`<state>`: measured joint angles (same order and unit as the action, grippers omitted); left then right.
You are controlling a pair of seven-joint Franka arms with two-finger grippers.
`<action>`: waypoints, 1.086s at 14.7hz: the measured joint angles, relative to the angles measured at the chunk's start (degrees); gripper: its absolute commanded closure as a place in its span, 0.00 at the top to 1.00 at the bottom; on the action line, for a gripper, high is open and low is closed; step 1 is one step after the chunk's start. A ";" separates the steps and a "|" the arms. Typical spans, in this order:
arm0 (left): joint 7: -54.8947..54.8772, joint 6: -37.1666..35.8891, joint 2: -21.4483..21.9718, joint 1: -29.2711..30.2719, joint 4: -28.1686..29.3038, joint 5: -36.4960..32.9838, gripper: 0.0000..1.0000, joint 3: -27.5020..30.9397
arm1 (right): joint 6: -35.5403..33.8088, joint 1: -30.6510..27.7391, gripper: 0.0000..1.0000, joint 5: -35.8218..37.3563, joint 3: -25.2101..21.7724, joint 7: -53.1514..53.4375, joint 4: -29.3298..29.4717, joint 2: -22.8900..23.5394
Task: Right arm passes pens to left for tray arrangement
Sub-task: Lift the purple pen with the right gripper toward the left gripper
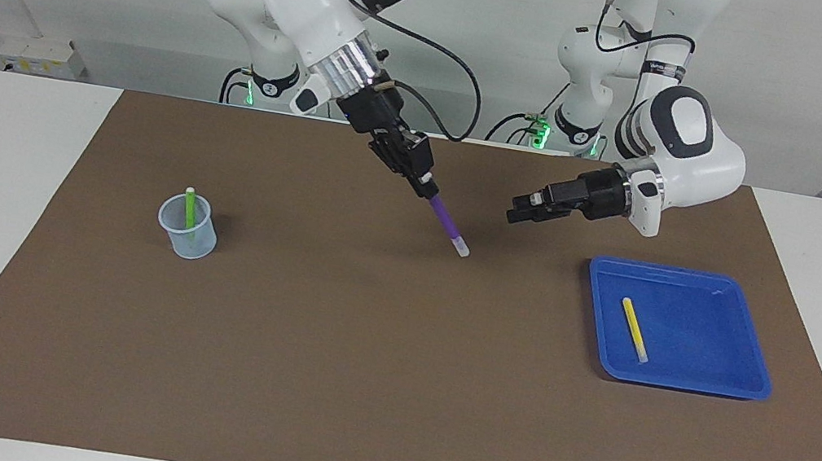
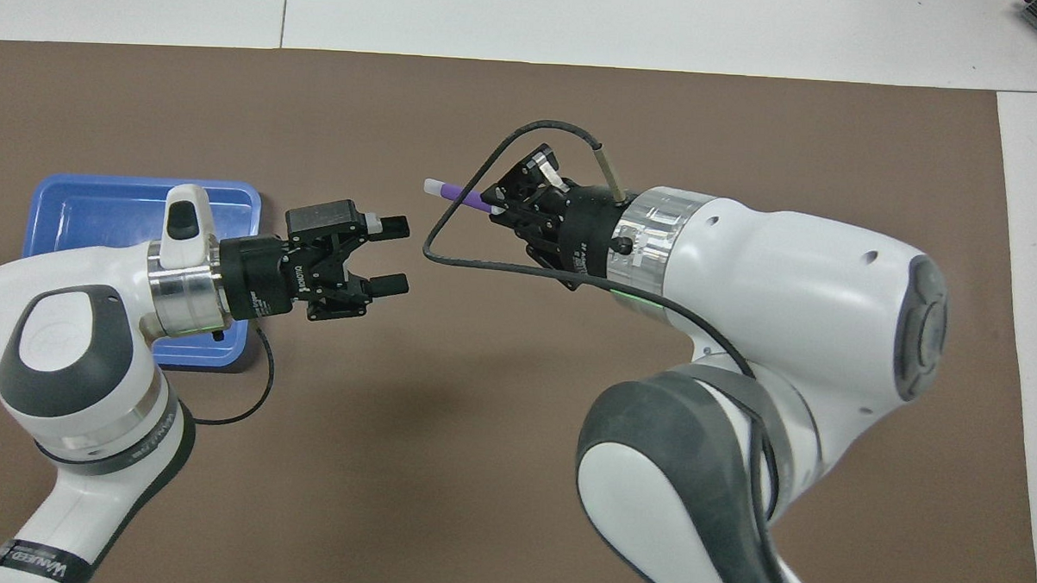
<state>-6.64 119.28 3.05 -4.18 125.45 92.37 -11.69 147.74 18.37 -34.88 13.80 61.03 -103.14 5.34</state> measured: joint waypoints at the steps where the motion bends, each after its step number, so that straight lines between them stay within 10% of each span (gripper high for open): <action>1: -0.10 2.99 0.42 -2.50 0.47 2.02 1.00 -0.03 | 1.68 1.13 0.00 -0.01 -0.01 1.44 -0.08 0.48; 8: -0.08 11.13 1.70 -9.39 1.15 6.42 0.91 0.60 | 4.37 3.11 0.00 -0.02 -0.20 3.76 -0.21 1.60; 16: -0.09 2.00 2.14 -0.93 1.22 6.00 0.91 1.45 | 4.81 3.20 0.00 -0.07 -0.14 3.01 0.28 1.95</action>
<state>-6.73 121.28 5.19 -5.11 126.67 98.37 -10.24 152.55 21.57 -34.95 13.66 64.04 -102.87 7.28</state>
